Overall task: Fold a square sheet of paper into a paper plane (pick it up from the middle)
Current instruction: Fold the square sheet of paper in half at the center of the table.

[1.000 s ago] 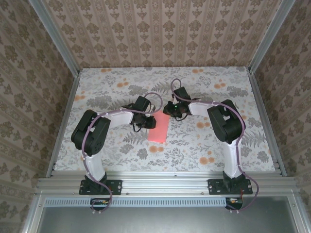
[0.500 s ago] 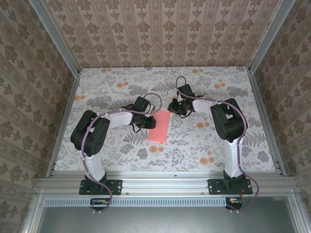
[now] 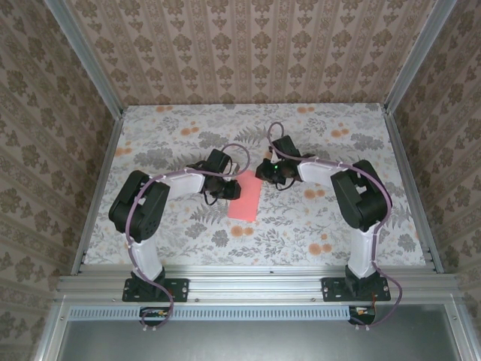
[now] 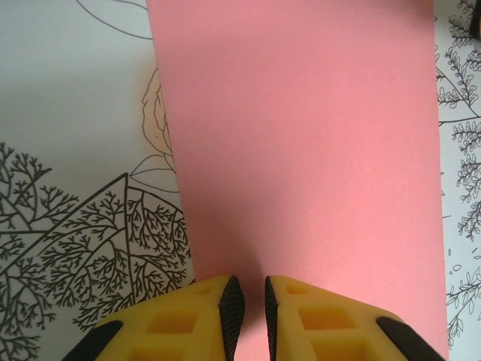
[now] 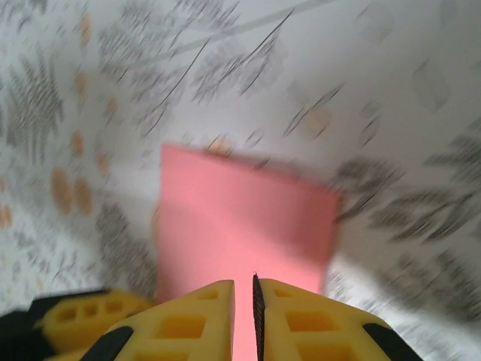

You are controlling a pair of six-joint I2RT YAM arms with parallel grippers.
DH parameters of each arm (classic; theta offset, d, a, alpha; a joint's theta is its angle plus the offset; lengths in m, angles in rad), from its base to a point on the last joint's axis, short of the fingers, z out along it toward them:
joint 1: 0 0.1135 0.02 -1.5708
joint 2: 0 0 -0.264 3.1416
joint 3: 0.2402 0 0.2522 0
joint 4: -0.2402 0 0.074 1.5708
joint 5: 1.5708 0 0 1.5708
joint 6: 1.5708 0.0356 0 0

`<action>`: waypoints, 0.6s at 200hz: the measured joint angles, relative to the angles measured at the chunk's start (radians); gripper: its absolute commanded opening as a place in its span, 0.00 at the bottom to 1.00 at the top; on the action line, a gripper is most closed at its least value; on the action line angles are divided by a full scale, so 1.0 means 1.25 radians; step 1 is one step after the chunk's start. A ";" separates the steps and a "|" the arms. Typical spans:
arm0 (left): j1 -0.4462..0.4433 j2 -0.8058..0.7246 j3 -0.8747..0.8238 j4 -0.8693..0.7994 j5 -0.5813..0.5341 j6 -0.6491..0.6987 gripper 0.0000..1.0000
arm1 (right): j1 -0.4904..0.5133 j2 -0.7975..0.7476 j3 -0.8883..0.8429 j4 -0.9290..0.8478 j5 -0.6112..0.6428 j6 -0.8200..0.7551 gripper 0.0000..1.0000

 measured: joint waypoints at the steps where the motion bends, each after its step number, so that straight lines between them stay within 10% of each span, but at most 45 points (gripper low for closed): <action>1: 0.000 0.000 0.000 0.000 0.000 0.000 0.22 | 0.002 -0.001 -0.002 0.002 -0.001 0.002 0.18; 120: 0.004 0.001 0.002 -0.006 0.007 0.000 0.22 | 0.112 -0.076 -0.226 0.143 -0.028 0.080 0.18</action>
